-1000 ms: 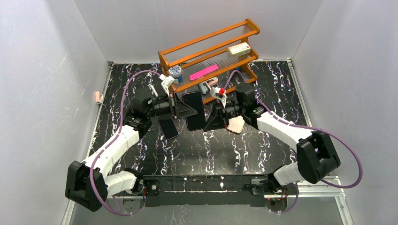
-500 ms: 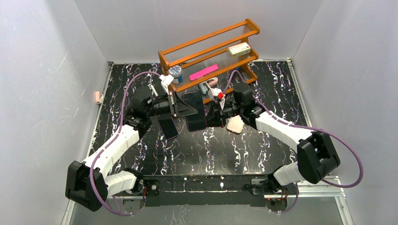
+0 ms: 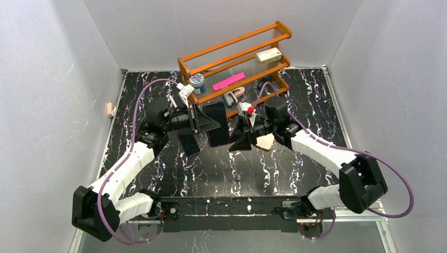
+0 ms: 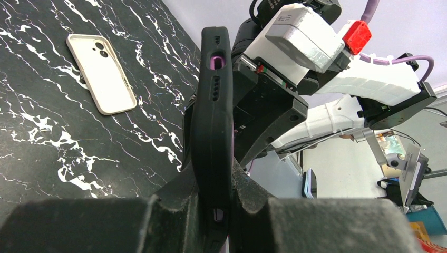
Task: Take the phone out of the phone case
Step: Remove the phone case from the phone.
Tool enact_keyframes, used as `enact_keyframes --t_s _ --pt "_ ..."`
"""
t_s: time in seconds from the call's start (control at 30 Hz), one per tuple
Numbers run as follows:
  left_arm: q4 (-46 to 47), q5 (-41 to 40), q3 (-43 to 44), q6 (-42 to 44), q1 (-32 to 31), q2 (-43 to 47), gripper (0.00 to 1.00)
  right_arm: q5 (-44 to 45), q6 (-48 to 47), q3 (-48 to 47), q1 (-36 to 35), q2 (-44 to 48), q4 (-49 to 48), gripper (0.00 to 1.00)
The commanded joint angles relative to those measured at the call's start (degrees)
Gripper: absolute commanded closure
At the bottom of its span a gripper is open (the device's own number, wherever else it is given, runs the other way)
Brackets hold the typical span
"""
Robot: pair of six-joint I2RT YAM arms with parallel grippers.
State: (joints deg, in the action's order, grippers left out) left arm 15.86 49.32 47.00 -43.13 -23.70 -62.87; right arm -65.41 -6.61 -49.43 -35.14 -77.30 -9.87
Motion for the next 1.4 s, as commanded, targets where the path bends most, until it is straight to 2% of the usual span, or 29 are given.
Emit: enact_keyframes --t_s 0.0,0.13,0.27,0.53,0.63,0.73,0.9,1.1,1.37 --pt "3.2 1.1 2.1 1.0 0.0 2.1 1.00 -2.8 4.7 0.3 -0.1 1.8 -5.5 0.53" --pt "3.8 1.7 1.8 0.5 0.0 2.3 1.00 -2.9 8.1 0.2 -0.1 1.3 -9.4 0.54" --pt "5.1 2.4 1.4 -0.7 0.0 2.3 1.00 -2.8 10.5 0.0 -0.2 0.4 -12.0 0.59" --pt "6.4 4.7 1.3 -3.6 -0.1 2.5 1.00 -0.9 10.8 -0.3 -0.1 -0.4 -12.6 0.86" --pt "6.6 4.9 1.4 -4.4 -0.1 2.9 1.00 -0.3 10.9 -0.7 -0.1 -0.8 -12.5 0.91" --pt "6.7 4.7 1.1 -4.4 -0.2 3.7 1.00 -0.6 12.3 -1.1 -0.1 -1.0 -13.5 0.90" --pt "8.1 4.7 0.0 -4.3 -0.4 4.1 1.00 -1.1 15.7 -0.3 -0.2 -0.6 -16.6 0.79" --pt "9.8 5.3 0.0 -6.0 -1.2 4.0 1.00 4.3 18.0 -0.3 -0.2 -0.8 -17.6 0.78" --pt "11.4 5.1 -2.0 -8.2 -1.9 4.7 1.00 14.2 28.1 2.7 0.2 -1.2 -29.2 0.78"
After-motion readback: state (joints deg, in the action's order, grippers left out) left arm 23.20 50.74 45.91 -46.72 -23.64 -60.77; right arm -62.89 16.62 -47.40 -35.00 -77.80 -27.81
